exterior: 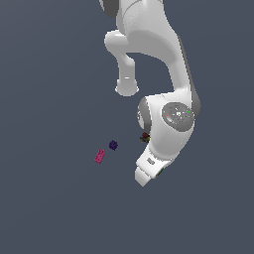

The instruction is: Pick up a designated object from a clutter of objects.

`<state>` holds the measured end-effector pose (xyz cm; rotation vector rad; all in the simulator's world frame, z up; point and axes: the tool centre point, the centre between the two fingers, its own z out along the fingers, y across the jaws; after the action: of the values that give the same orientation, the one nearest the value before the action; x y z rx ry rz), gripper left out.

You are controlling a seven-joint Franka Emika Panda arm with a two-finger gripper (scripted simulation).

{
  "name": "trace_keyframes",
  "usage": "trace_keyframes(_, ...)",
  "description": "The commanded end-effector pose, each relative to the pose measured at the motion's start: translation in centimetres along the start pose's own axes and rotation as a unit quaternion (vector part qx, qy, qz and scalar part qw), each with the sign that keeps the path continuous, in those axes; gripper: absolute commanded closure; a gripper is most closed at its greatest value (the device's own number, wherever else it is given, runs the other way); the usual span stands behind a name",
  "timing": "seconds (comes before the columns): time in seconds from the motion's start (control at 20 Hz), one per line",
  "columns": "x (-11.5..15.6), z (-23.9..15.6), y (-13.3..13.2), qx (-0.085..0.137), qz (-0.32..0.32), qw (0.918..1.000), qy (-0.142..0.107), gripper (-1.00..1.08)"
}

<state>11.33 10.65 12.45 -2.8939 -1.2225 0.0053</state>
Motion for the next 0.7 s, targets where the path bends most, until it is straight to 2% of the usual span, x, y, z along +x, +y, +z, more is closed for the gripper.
trace_keyframes(0.0,-1.7,-2.3,1.6,-0.001,0.000,1.0000,0.001,1.08)
trace_keyframes(0.65,-9.9,-13.8,10.0,0.000,-0.001,1.0000,0.002,1.08)
